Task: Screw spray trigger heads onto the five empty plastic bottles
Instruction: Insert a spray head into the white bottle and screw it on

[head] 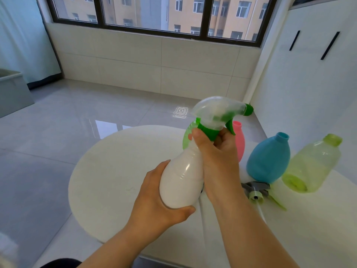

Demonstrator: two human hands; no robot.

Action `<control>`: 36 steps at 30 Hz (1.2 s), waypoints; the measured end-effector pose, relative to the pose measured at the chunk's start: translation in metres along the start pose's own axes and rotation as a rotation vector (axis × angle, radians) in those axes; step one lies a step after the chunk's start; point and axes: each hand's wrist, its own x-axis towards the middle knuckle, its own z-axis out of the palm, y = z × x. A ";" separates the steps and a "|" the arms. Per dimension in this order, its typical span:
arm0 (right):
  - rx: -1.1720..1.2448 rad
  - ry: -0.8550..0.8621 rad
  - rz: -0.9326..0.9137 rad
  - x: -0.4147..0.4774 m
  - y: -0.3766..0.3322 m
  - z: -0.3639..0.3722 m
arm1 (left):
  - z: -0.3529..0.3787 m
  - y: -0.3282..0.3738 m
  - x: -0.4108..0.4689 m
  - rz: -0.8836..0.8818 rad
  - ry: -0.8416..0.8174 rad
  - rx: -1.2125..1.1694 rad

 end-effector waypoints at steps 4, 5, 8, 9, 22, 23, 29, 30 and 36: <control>0.042 -0.130 0.032 0.002 -0.002 -0.004 | 0.000 -0.002 0.002 0.011 0.005 -0.021; 0.063 -0.168 0.044 0.003 -0.002 -0.005 | 0.000 -0.002 0.002 0.007 0.005 -0.021; 0.136 -0.236 0.048 0.005 0.000 -0.007 | -0.002 -0.003 0.002 0.007 0.009 -0.016; 0.129 -0.238 0.038 0.005 0.000 -0.007 | -0.002 -0.003 0.002 0.011 0.012 -0.017; 0.143 -0.184 0.058 0.005 0.003 -0.008 | -0.006 -0.001 0.004 0.007 -0.012 -0.008; 0.197 -0.250 0.042 0.006 0.003 -0.011 | -0.008 0.000 0.004 -0.004 -0.035 -0.038; 0.219 -0.155 -0.008 0.008 0.001 -0.014 | -0.013 0.002 0.002 -0.018 -0.160 -0.148; 0.168 -0.085 0.001 0.007 0.001 -0.012 | -0.013 0.003 0.001 -0.020 -0.177 -0.151; 0.099 -0.216 0.109 0.008 -0.004 -0.016 | -0.013 0.003 0.001 -0.019 -0.186 -0.160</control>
